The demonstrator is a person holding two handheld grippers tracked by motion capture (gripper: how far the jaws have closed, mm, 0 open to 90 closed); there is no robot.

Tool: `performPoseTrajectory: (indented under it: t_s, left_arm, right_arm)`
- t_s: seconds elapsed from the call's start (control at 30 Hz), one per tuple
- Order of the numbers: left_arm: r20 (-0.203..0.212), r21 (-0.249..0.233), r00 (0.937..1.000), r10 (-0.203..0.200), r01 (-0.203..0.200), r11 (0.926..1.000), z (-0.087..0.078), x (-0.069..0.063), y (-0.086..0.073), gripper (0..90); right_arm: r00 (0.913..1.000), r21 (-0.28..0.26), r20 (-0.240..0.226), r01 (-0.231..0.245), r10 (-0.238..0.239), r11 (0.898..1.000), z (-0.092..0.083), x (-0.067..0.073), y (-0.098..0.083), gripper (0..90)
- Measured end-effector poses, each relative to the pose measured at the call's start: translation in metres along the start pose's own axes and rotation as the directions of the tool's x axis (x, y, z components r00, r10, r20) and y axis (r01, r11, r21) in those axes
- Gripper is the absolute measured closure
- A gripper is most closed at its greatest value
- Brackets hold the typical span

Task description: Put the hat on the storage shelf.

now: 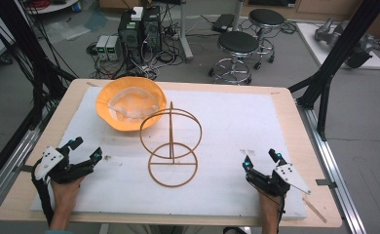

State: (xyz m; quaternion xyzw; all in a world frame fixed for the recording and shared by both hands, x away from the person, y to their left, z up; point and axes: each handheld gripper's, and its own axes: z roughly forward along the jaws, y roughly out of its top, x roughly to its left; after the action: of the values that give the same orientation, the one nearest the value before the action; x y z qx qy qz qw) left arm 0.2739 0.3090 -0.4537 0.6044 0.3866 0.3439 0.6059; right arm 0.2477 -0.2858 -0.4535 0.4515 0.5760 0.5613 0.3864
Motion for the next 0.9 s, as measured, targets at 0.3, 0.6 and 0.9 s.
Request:
performPoseTrajectory:
  t_s: [0.3, 0.6, 0.9]
  left_arm:
    - [0.008, -0.003, 1.0000, -0.001, 0.001, 1.0000, -0.0003, 0.0006, -0.0001, 15.6]
    - [0.003, 0.000, 1.0000, 0.001, -0.001, 1.0000, 0.0002, 0.0004, 0.0001, 15.5]
    - [0.023, 0.024, 0.9991, -0.036, 0.036, 0.9991, 0.0024, 0.0054, 0.0019, 16.1]
  right_arm:
    - [1.0000, 0.000, 0.003, 0.005, -0.005, 1.000, 0.0001, 0.0002, 0.0000, 9.3]
    - [1.0000, 0.002, 0.005, 0.003, -0.003, 1.000, 0.0000, 0.0003, 0.0001, 9.3]
    - [0.9999, 0.003, -0.001, 0.011, -0.011, 1.000, 0.0007, -0.0001, 0.0003, 9.3]
